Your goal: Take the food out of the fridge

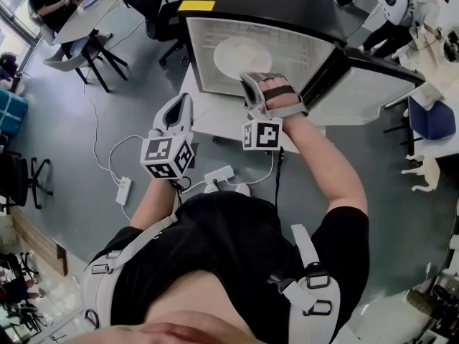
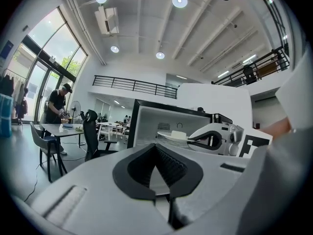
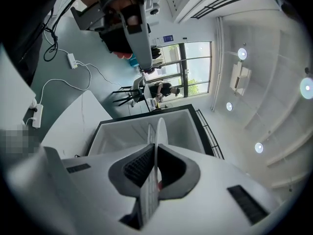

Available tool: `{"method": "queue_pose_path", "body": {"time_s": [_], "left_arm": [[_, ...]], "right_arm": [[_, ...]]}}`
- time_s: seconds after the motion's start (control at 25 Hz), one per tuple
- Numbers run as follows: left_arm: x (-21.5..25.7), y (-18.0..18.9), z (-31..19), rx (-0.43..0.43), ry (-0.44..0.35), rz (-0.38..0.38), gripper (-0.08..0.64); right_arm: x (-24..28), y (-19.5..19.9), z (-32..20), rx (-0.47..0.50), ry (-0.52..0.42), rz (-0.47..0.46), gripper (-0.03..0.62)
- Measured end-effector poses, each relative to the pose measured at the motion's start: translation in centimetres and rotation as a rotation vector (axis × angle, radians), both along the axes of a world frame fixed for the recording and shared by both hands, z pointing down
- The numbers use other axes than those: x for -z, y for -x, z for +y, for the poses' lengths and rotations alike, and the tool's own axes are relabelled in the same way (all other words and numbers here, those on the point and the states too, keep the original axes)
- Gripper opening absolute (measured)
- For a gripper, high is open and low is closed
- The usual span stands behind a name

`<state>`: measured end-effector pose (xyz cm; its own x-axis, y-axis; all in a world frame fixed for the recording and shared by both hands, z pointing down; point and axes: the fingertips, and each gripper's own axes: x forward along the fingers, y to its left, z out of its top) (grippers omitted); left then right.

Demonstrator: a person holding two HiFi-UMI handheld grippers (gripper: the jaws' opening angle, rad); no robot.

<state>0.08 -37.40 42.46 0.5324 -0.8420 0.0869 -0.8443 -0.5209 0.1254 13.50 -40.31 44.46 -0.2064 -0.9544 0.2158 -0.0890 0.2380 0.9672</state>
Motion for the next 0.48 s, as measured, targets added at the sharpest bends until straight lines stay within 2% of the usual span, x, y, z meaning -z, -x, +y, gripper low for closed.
{"method": "queue_pose_path", "body": {"time_s": [0.28,0.48], "left_arm": [[-0.3,-1.4,-0.7,-0.039,-0.001,0.01,0.002],[-0.6,-2.8,-0.9,-0.084,0.008,0.001,0.002]], "right_arm": [[0.5,-1.2,4.3,0.015,-0.037,-0.021,0.021],[-0.6,-2.7,5.9,-0.027,-0.013,0.004,0.021]]}}
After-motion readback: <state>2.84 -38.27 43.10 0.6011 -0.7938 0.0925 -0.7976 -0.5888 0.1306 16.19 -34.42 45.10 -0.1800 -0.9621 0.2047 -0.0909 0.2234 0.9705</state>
